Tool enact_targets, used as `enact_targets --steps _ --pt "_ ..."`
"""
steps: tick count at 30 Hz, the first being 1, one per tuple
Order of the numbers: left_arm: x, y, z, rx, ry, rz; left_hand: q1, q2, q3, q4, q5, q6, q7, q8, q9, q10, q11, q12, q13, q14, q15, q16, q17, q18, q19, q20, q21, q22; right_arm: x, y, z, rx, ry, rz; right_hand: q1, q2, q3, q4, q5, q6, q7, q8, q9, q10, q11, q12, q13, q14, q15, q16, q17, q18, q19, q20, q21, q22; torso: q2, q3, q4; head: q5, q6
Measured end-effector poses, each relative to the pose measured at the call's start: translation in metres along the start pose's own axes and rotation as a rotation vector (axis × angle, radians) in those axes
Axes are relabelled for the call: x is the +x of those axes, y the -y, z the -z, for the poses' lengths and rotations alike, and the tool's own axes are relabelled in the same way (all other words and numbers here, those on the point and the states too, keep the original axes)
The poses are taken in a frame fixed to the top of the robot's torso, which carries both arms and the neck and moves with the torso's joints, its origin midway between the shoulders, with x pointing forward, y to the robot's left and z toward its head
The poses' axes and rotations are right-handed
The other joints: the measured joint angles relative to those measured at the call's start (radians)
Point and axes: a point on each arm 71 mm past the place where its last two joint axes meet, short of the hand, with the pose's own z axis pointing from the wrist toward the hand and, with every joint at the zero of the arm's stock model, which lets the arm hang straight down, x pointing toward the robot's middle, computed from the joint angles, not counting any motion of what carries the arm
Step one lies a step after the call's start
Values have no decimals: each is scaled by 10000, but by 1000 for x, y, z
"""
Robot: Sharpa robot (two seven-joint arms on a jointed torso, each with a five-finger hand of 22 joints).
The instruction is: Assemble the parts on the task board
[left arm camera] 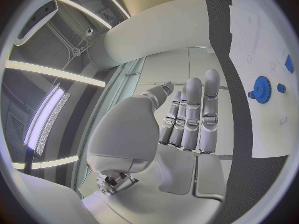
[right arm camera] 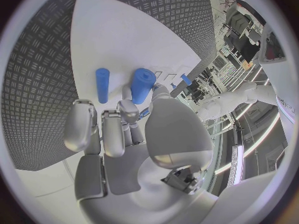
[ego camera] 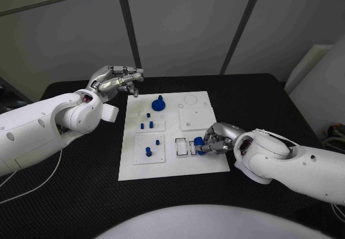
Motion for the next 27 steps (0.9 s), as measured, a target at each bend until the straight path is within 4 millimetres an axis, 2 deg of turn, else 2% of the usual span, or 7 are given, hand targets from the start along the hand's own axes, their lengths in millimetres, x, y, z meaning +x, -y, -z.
enact_targets --steps 5,10,15,24,27 --pt "-1 0 0 -7 4 -4 0 0 0 0 0 -36 -36 0 0 0 0 0 0 -24 24 0 -10 0 0 0 0 0 -2 5 8 128 155 -328 255 94 24 -25 794 115 -39 41 4 198 -53 114 218 0 -1 60 0 -1 41 -41 93 134 -7 -1 -12 17 -1" --pt "-1 0 0 -13 -8 0 0 0 0 0 0 -35 -36 0 0 0 0 0 0 -24 24 0 -9 0 0 0 0 0 -5 3 16 165 278 -1027 281 120 23 -25 1137 268 -60 108 81 337 -94 181 399 17 -61 117 -1 -1 91 -91 184 255 -11 -13 -8 13 37" --pt "0 0 0 -20 -27 7 0 0 0 0 0 -35 -36 0 -1 0 0 0 0 -24 24 0 -9 0 0 0 0 0 -12 -5 18 108 446 -1719 309 148 22 -24 1141 278 -50 110 133 361 -118 181 419 1 -76 158 -2 -1 91 -91 191 271 -2 -13 6 18 58" --pt "0 0 0 -37 -44 14 1 0 0 0 0 -35 -35 0 -1 0 0 0 0 -24 24 0 -8 0 0 0 0 -1 -11 -18 15 -80 384 -2414 321 160 19 -21 1193 280 -52 106 135 372 -128 222 441 1 -76 158 -3 -1 92 -92 191 310 9 -12 18 56 79" --pt "1 0 0 -40 -53 19 1 0 0 0 0 -36 -36 0 -1 0 0 0 0 -24 24 0 -8 0 0 0 0 0 -9 -25 11 -171 245 -2549 314 164 -35 33 941 332 -101 103 134 372 -128 222 441 1 -76 157 -3 -1 126 -127 191 316 11 -11 21 80 69"
